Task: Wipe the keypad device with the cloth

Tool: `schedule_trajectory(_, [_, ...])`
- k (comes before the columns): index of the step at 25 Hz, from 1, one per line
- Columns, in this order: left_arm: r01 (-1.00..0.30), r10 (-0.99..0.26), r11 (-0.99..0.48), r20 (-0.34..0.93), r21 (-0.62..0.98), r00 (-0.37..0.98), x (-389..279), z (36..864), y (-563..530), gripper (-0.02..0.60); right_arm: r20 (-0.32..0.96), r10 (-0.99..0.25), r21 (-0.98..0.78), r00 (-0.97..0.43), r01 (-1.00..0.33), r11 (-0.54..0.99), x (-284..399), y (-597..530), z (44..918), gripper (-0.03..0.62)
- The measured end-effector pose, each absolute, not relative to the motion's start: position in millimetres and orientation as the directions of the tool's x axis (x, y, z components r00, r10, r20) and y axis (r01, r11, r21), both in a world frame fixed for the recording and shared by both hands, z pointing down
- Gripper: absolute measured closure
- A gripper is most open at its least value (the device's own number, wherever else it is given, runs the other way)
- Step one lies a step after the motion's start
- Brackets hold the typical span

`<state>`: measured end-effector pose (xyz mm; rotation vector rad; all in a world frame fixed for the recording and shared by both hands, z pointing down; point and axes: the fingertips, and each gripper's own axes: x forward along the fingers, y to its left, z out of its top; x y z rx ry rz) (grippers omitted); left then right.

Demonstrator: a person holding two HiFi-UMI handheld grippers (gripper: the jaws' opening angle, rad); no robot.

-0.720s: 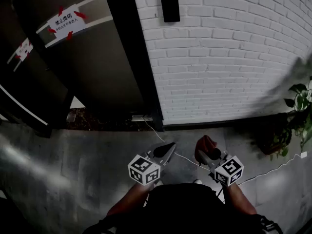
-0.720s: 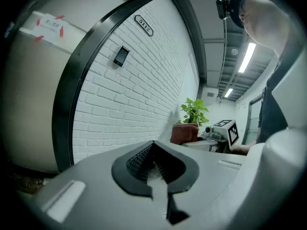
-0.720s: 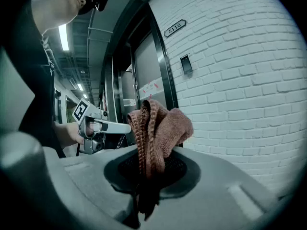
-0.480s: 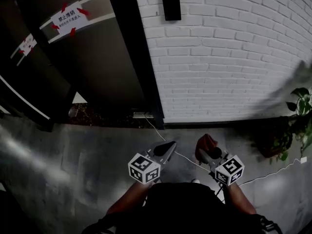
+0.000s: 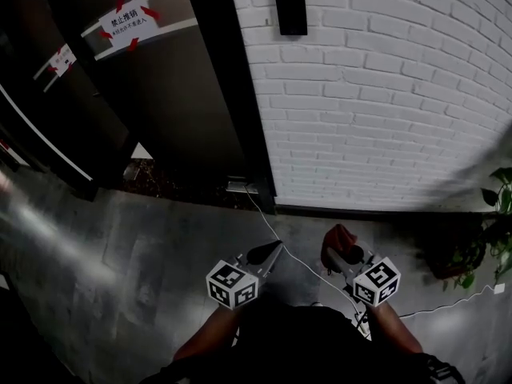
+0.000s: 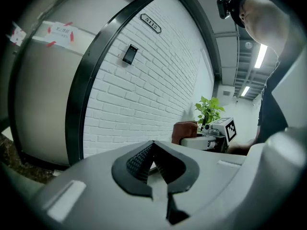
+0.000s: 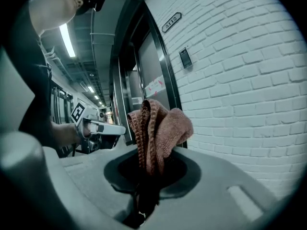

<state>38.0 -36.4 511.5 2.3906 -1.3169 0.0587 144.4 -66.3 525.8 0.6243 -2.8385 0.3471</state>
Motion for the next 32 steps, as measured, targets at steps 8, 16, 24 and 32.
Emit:
schedule_trajectory(8, [-0.714, -0.696, -0.641, 0.179, 0.281, 0.695, -43, 485, -139, 0.565, 0.232, -0.538, -0.146, -0.81, -0.576, 0.804, 56, -150, 509, 0.546])
schedule_trajectory(16, [-0.593, -0.565, -0.763, 0.18, 0.258, 0.805, -83, 480, -196, 0.565, 0.244, -0.672, -0.108, -0.699, -0.708, 0.698, 9, -205, 500, 0.546])
schedule_trajectory(24, [-0.557, -0.56, -0.812, 0.034, 0.175, 0.828, -47, 396, -255, 0.565, 0.027, -0.69, 0.224, -0.723, -0.669, 0.709, 2, -328, 297, 0.546])
schedule_trajectory(32, [-0.563, -0.564, -0.815, 0.037, 0.136, 0.825, -9, 377, -278, 0.565, -0.108, -0.69, 0.349, -0.716, -0.677, 0.647, -35, -401, 122, 0.546])
